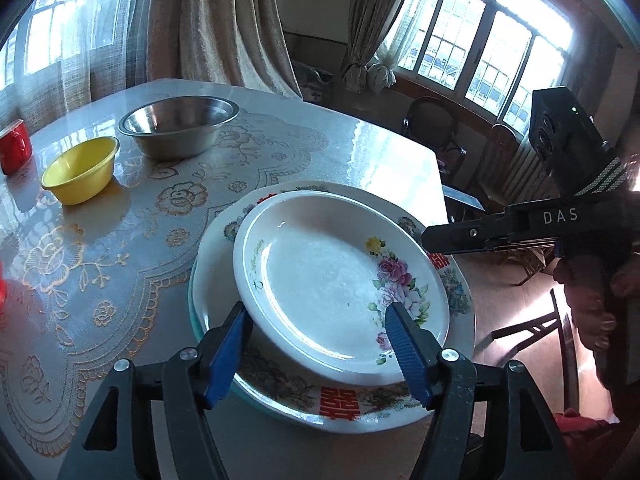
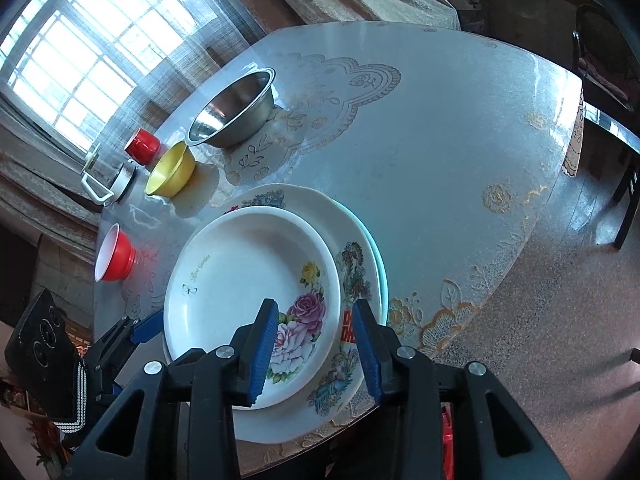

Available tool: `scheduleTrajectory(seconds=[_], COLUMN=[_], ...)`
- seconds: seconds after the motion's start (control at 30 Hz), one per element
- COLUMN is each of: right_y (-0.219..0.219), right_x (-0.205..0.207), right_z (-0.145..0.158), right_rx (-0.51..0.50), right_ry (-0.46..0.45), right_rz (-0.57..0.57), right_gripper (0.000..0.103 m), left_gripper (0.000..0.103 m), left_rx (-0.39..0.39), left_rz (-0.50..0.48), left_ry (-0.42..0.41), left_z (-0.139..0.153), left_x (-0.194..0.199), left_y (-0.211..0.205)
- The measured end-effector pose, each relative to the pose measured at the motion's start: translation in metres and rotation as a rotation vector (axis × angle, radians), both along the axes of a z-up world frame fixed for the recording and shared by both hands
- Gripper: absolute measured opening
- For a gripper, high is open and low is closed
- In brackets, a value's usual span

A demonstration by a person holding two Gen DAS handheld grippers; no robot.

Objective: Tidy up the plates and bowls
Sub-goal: 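Open the right gripper to release the floral plate, then move both grippers away from the plates to the steel bowl rim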

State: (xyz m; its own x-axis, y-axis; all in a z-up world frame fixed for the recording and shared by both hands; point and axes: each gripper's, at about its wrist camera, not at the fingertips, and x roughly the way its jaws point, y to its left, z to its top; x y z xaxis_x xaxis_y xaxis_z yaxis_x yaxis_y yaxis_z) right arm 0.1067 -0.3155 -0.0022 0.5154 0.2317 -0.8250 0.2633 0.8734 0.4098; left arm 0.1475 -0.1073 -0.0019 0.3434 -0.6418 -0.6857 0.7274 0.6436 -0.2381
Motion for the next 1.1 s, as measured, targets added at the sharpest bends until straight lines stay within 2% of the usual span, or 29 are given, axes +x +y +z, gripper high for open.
scheduleTrajectory(seconds=[0.2, 0.37, 0.43, 0.53, 0.63, 0.8, 0.9, 1.0, 1.1], right_y=[0.009, 0.012, 0.012, 0.013, 0.013, 0.020, 0.024, 0.028, 0.033], right_x=[0.002, 0.004, 0.003, 0.002, 0.002, 0.003, 0.004, 0.005, 0.006], right_z=[-0.003, -0.005, -0.004, -0.001, -0.001, 0.000, 0.001, 0.002, 0.004], right_rx=[-0.023, -0.015, -0.024, -0.045, -0.034, -0.072, -0.101, -0.132, -0.167], right_ry=[-0.005, -0.008, -0.011, -0.024, -0.026, -0.036, -0.044, -0.051, -0.065], right_rz=[0.027, 0.040, 0.039, 0.041, 0.043, 0.052, 0.059, 0.071, 0.084], right_gripper=[0.039, 0.039, 0.039, 0.040, 0.040, 0.040, 0.040, 0.040, 0.040], left_gripper=[0.073, 0.074, 0.074, 0.075, 0.078, 0.084, 0.091, 0.092, 0.092], left_rx=[0.025, 0.020, -0.004, -0.083, -0.127, -0.153, -0.169, -0.158, -0.105], left_rz=[-0.028, -0.049, -0.032, -0.008, 0.062, 0.195, 0.300, 0.410, 0.506], left_ry=[-0.035, -0.030, -0.045, -0.040, -0.060, -0.101, -0.120, -0.104, -0.073], left_z=[0.000, 0.003, 0.008, 0.018, 0.024, 0.029, 0.030, 0.025, 0.015], left_x=[-0.006, -0.005, -0.002, 0.003, 0.009, 0.018, 0.025, 0.037, 0.051], left_y=[-0.005, 0.004, 0.012, 0.028, 0.040, 0.050, 0.059, 0.067, 0.073])
